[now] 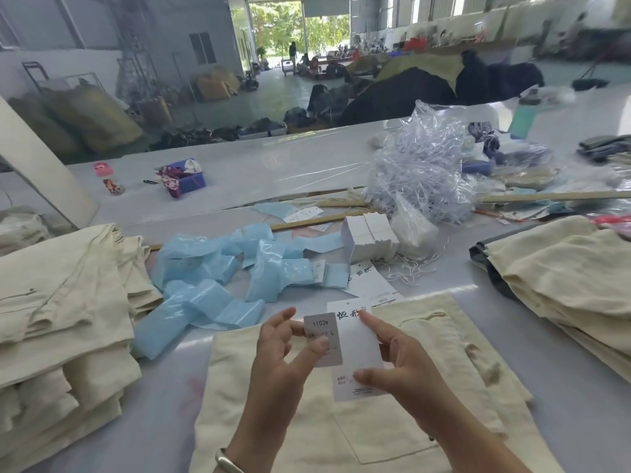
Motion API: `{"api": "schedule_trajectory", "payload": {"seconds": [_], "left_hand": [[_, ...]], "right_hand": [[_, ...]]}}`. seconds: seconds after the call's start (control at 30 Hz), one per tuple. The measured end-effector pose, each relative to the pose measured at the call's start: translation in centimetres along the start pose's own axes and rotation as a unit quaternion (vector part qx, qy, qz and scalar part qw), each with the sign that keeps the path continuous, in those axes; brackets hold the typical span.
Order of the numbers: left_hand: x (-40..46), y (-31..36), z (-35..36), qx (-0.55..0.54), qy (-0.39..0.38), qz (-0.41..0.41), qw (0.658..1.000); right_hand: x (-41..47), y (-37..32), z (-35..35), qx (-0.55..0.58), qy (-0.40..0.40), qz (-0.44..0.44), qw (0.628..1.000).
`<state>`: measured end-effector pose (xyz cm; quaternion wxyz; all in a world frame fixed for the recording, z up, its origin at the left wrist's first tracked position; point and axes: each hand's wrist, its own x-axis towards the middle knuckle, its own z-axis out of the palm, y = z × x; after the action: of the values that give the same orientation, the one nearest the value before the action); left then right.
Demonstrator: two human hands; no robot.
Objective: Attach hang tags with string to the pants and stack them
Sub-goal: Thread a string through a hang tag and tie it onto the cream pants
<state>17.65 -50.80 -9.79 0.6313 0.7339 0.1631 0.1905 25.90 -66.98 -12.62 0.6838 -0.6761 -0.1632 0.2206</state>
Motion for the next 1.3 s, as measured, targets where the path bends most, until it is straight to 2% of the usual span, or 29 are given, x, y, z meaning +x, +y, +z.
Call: {"api": "schedule_trajectory", "payload": {"seconds": [0.27,0.47,0.6,0.87,1.0,1.17,1.23,1.3], "left_hand": [[0.1,0.2,1.0,0.076,-0.02,-0.004,0.997],[0.4,0.1,1.4,0.047,-0.011,-0.033,0.998],[0.5,-0.4,1.7,0.071,-0.016,-0.036,0.997],[0.2,-0.9,2.4,0.129,-0.016,0.018,0.991],[0.0,-1.2,2.7,0.173,0.009,0.066,0.983],[-0.7,-1.1,3.1,0.135,0.012,0.057,0.989],[-0.5,-0.8,2.7,0.12,0.016,0.021,0.992],[-0.2,-0.5,2.2,0.054,0.001,-0.014,0.998]], "right_hand": [[-0.6,-0.5,0.7,-0.02,-0.038,-0.02,0.999],[-0.6,-0.7,0.7,-0.025,-0.036,-0.039,0.998],[-0.6,-0.8,0.8,-0.029,-0.028,-0.044,0.998],[-0.9,-0.7,0.8,-0.014,-0.026,-0.06,0.998],[-0.8,-0.7,1.0,0.008,-0.011,-0.071,0.997],[-0.6,-1.2,1.2,0.013,-0.009,-0.086,0.996],[-0.7,-1.2,1.2,0.029,-0.015,-0.078,0.996],[-0.9,-1.2,1.1,0.042,-0.02,-0.068,0.997]]}}
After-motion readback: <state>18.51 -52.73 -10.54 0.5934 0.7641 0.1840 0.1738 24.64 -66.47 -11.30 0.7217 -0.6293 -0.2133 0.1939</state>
